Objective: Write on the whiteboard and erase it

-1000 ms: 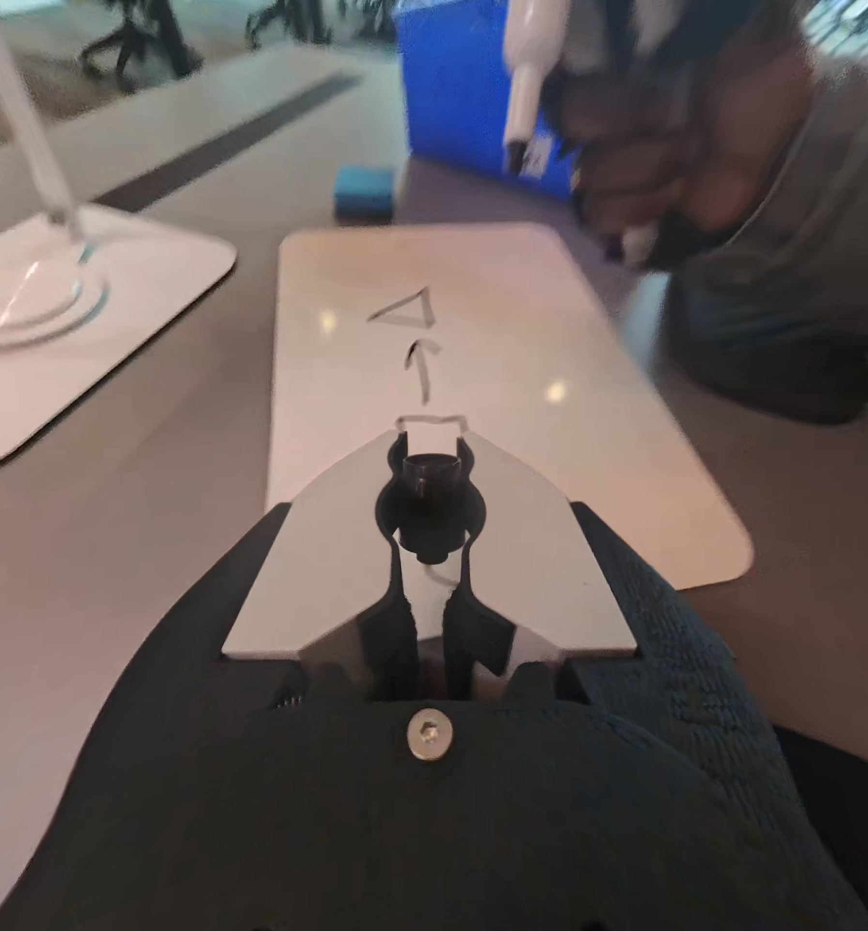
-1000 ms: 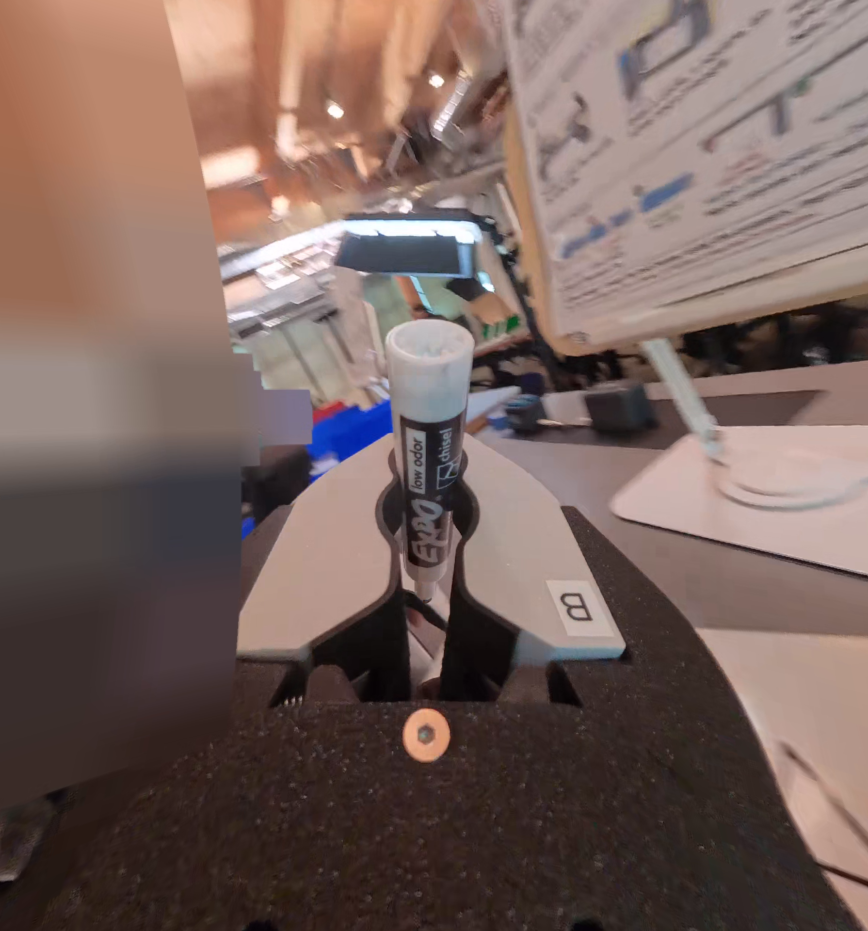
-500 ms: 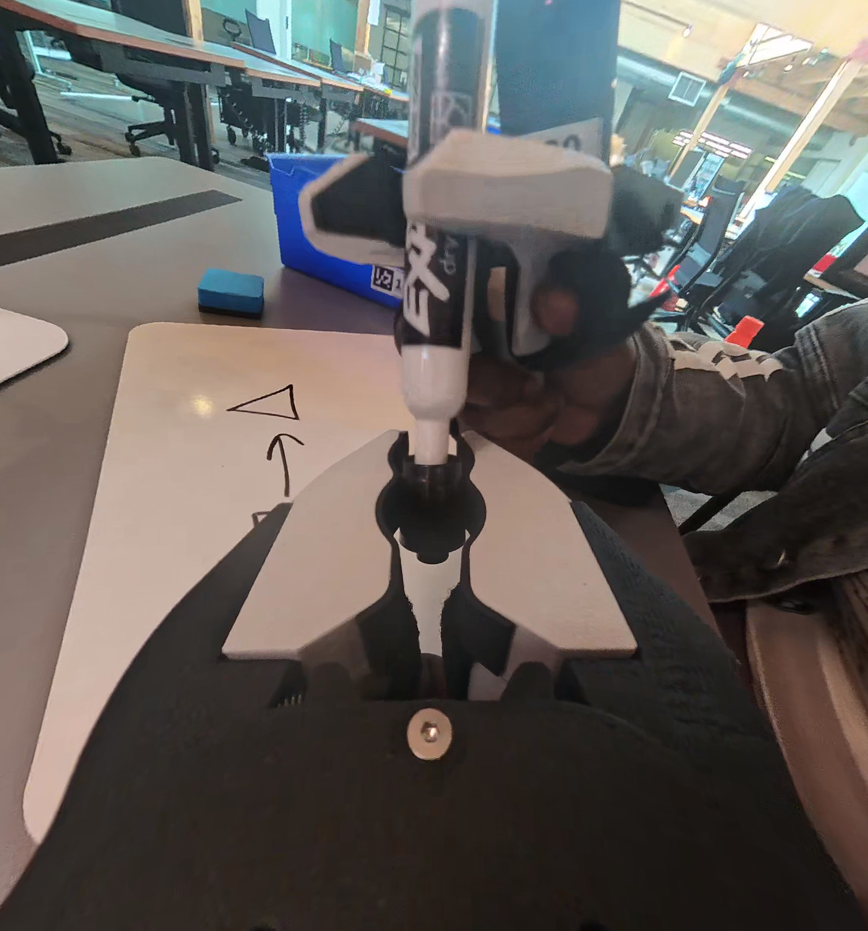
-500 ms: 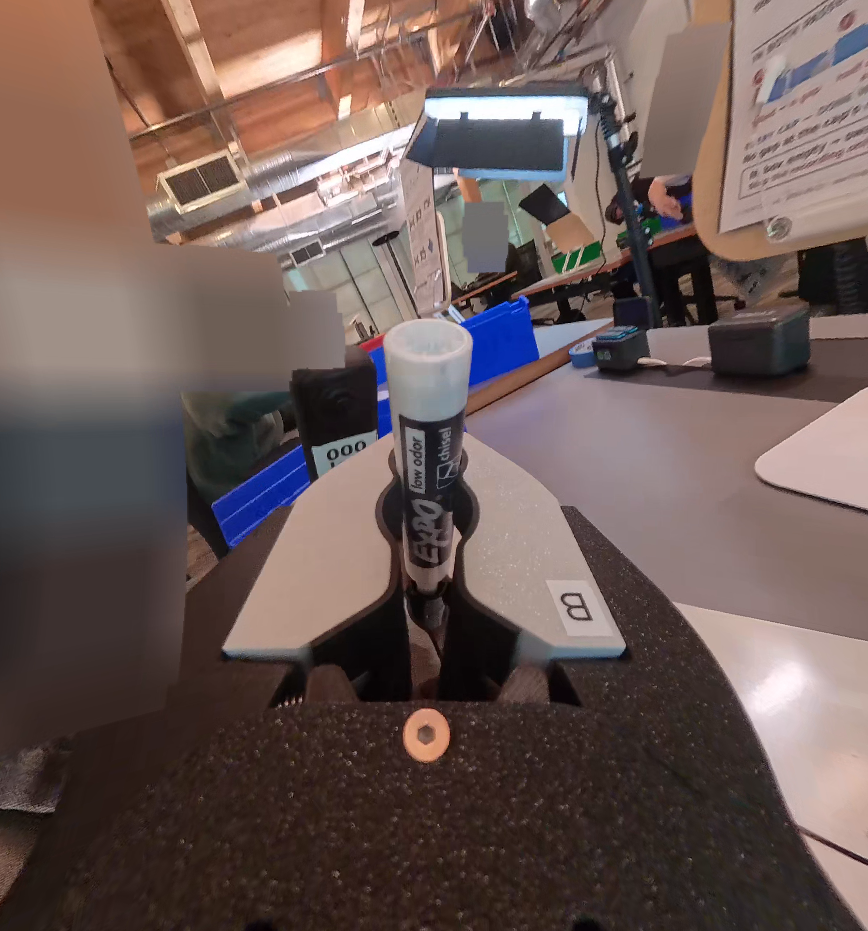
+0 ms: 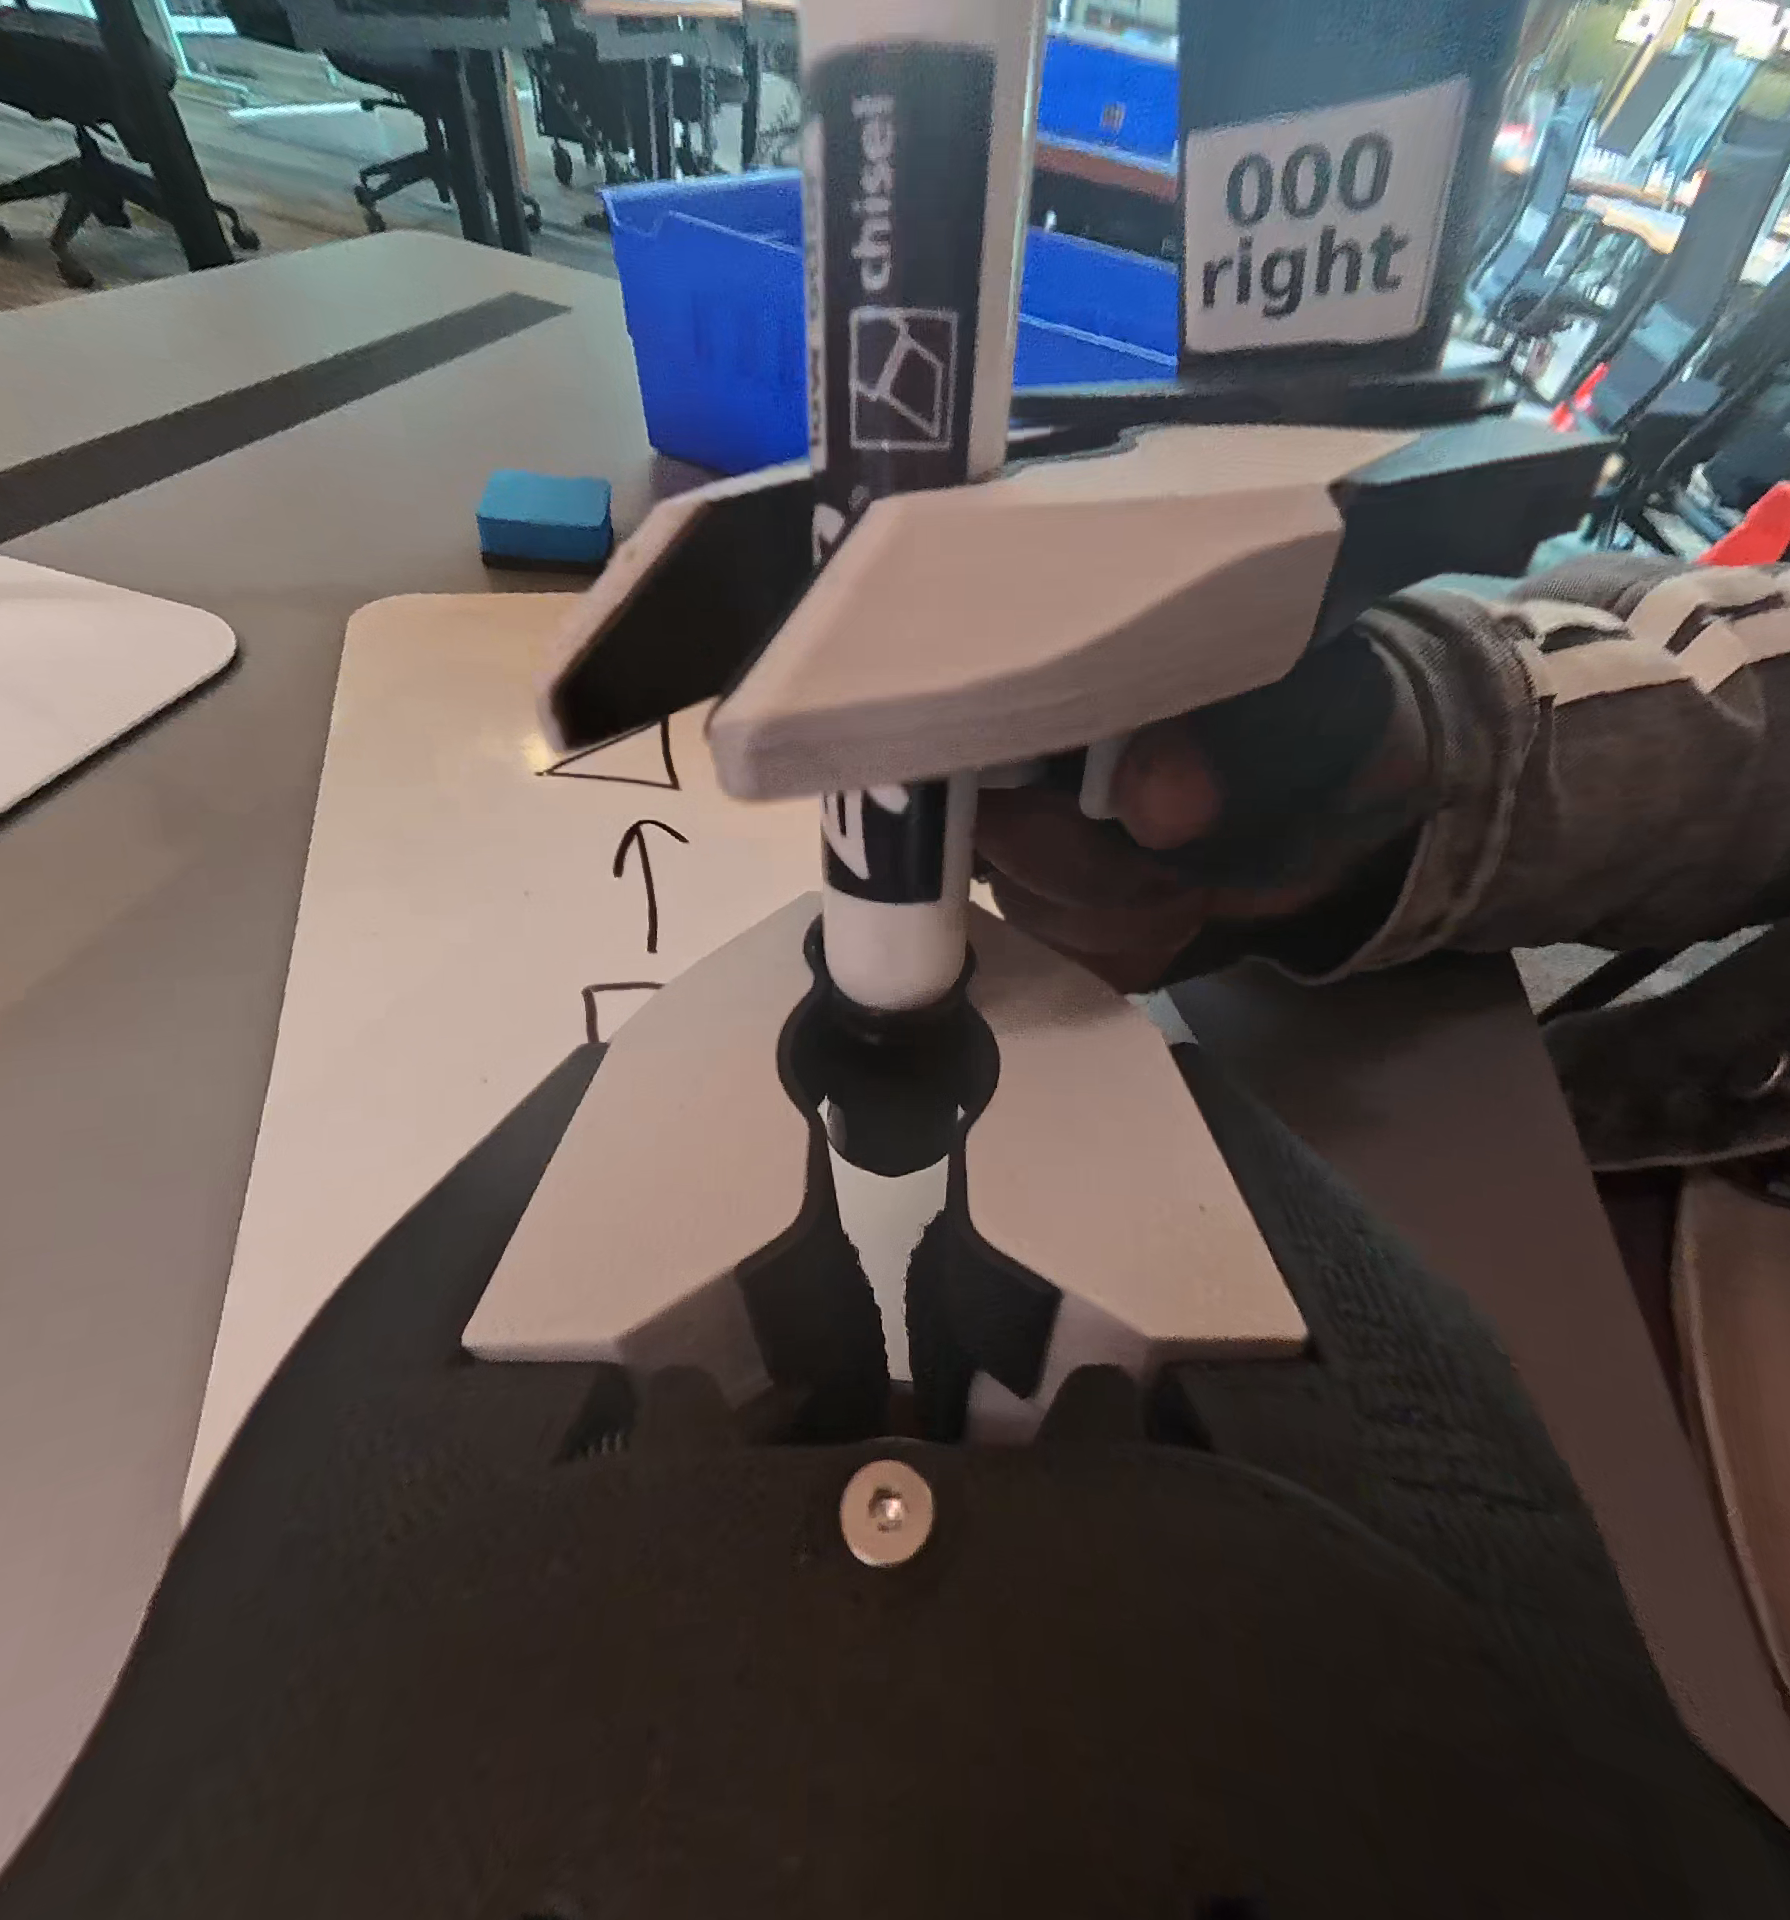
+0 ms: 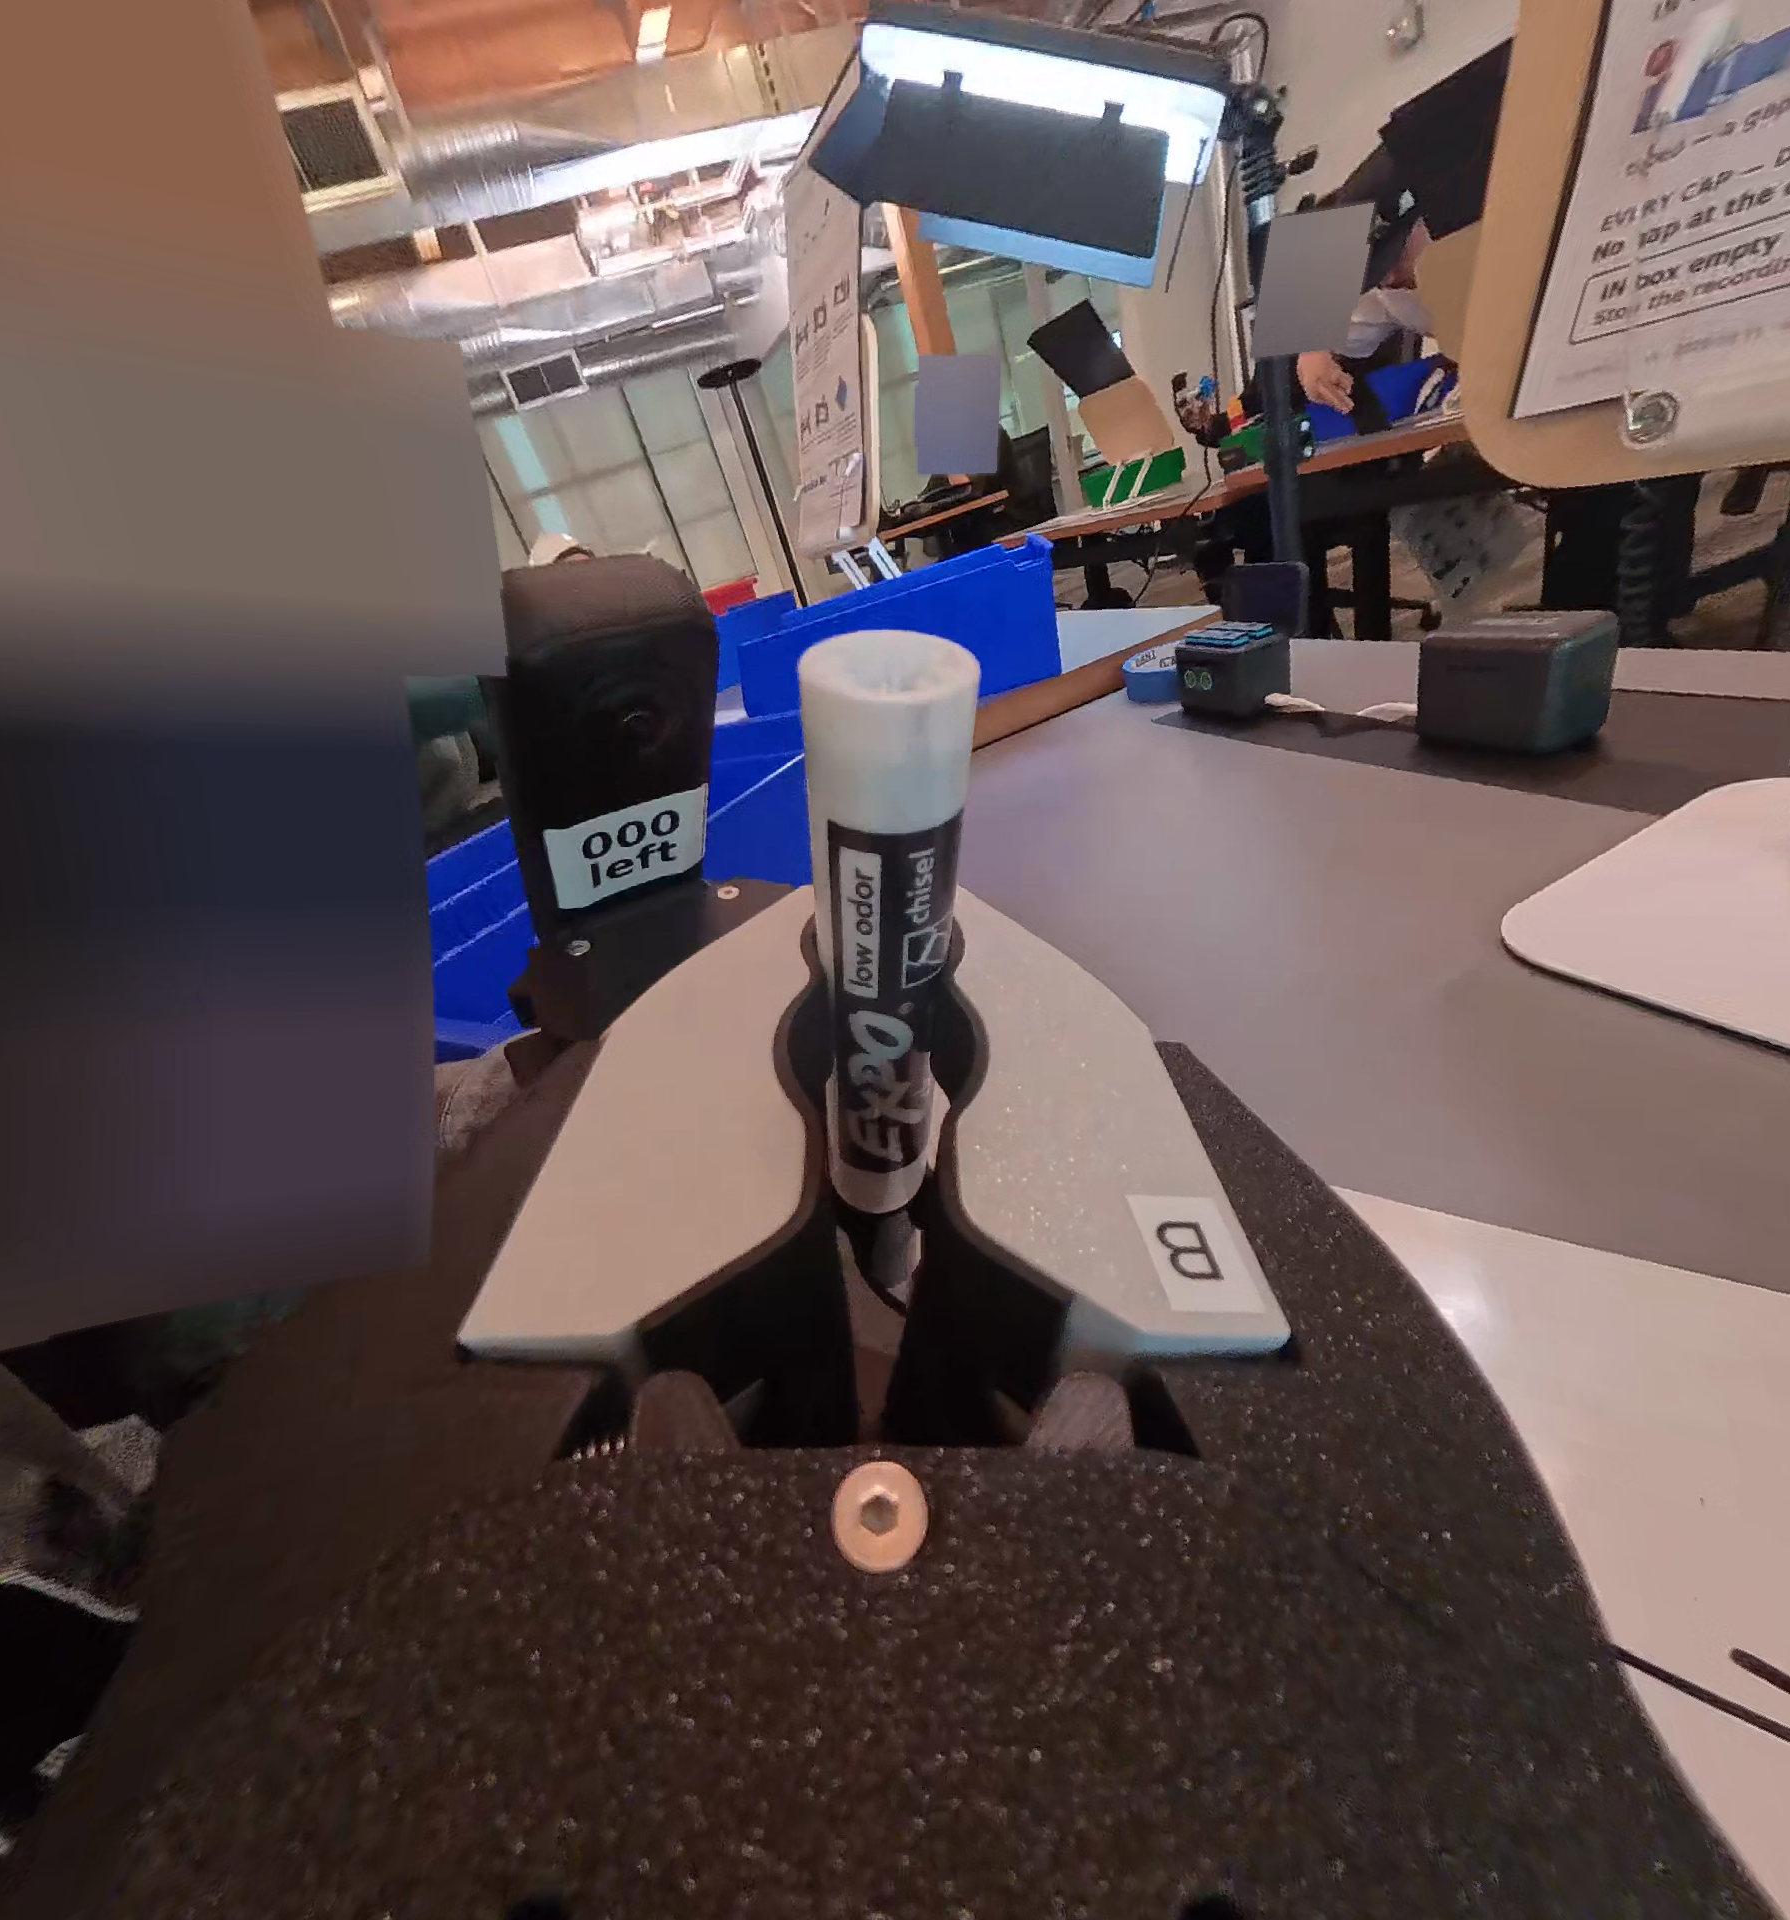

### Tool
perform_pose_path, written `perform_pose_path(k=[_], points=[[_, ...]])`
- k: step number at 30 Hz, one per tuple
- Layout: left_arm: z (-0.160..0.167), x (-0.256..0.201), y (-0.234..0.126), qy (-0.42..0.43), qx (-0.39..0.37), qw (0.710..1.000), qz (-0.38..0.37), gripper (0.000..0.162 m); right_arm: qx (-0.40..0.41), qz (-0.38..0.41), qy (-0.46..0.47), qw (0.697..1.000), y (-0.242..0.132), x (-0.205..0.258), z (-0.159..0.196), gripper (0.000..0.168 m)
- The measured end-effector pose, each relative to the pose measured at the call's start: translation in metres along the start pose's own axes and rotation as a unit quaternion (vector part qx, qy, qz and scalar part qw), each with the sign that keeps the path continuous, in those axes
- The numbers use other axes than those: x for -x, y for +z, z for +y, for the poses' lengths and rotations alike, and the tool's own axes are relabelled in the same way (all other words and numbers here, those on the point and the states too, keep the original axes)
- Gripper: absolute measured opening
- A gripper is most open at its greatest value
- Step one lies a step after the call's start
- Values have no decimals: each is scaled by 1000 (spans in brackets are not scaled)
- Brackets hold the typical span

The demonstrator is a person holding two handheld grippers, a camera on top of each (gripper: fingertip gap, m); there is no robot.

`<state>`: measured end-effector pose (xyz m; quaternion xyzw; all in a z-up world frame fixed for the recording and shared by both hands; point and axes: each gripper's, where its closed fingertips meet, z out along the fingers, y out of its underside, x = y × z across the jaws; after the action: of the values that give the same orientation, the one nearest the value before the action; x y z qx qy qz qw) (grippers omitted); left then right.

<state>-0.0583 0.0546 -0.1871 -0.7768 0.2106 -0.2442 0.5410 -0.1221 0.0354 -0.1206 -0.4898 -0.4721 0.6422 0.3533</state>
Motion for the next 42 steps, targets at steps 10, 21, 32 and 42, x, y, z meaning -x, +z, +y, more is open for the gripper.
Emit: perform_pose_path(k=[10,21,32,42], points=[[6,28,-10,104,46,989,-91,18,37,-27,-2,999,-14,-5,-5,61],[22,48,-17,339,152,905,-210,18,240,0,-135,961,-66,-8,5,41],[-16,53,-22,178,-20,958,-223,70,158,68,-199,965,-90,-10,-28,21],[-70,81,-76,-8,-267,931,-250,145,-50,537,-178,823,-341,-113,-145,21]])
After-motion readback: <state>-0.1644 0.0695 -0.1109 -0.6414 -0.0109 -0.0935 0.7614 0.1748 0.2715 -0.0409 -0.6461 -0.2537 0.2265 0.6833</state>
